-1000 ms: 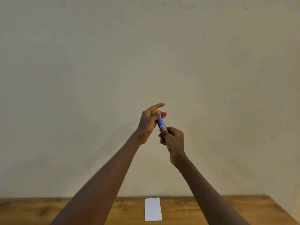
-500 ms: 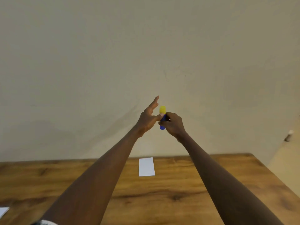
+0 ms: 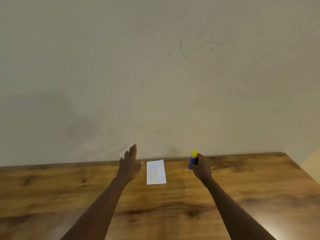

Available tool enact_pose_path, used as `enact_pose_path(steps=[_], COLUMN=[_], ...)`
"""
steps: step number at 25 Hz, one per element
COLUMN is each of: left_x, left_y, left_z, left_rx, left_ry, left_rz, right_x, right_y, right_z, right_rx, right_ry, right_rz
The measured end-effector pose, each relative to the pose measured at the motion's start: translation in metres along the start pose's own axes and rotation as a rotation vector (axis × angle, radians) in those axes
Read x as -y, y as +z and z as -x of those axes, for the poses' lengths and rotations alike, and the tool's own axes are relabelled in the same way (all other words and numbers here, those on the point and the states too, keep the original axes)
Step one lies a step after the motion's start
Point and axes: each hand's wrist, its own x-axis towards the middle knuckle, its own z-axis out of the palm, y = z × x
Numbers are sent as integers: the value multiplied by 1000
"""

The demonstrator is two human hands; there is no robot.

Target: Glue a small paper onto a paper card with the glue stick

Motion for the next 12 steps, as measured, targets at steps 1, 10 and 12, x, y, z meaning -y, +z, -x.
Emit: enact_pose_path(steps=[1, 10, 12], left_x=[8, 34, 35], left_y=[9, 46, 45], left_z=[-3, -11, -13], left_rx=[3, 93, 94], left_ry=[-20, -59, -59], left_rz=[-7, -125, -110], right_x=[-9, -44, -48], right_y=[7, 43, 45], right_z=[-7, -18, -20], right_rx=[-14, -64, -51], right_ry=[13, 61, 53], right_rz=[-4, -25, -9])
